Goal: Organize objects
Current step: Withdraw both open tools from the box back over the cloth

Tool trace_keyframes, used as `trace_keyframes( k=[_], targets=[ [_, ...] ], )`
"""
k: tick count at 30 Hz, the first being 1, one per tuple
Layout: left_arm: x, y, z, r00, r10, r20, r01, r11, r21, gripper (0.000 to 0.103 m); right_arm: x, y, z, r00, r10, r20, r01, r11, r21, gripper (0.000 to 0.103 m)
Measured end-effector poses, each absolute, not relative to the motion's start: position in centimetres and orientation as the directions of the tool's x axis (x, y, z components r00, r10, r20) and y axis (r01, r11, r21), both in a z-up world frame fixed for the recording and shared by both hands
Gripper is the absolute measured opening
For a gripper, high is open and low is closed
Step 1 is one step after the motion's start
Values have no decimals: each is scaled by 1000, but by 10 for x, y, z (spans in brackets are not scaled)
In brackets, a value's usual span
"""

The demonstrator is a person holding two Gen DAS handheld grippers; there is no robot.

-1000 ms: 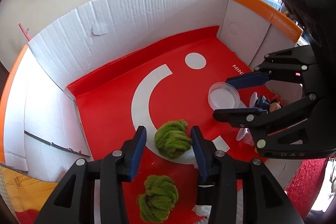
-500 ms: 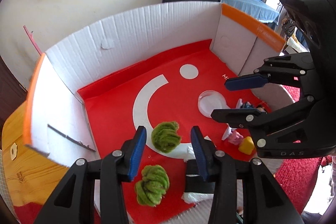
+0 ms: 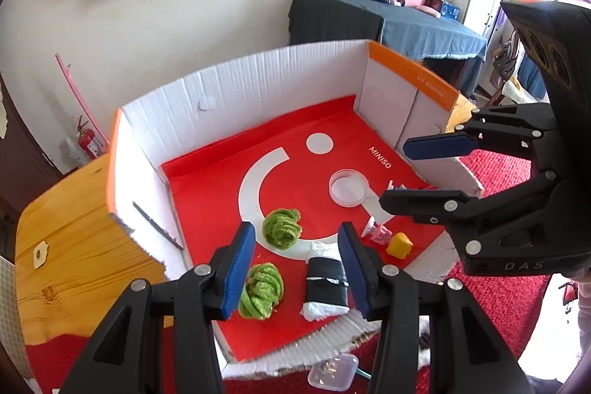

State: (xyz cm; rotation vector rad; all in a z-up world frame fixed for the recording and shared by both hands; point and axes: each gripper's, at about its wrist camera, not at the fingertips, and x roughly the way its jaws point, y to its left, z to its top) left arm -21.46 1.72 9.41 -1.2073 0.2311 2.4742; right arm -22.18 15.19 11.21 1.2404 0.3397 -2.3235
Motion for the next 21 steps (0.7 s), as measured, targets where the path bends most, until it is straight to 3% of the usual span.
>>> trace_keyframes(
  k=[10,12,21],
  targets=[
    [-180,6,117,-615,282,-736,-378,-925,-38,53,-184,159,132,-536,-334,-775,505,-863,22,55],
    [-171,4,121,-628,286,-723,-372,-927,-44,57,-174,160,135,-559,-336,-758,500,-866,15,61],
    [-138,-2,125,-669,311,-675,-338,-936,-95,63,-127,173,144,-642,-332,-691,458,-889,1,73]
  ],
)
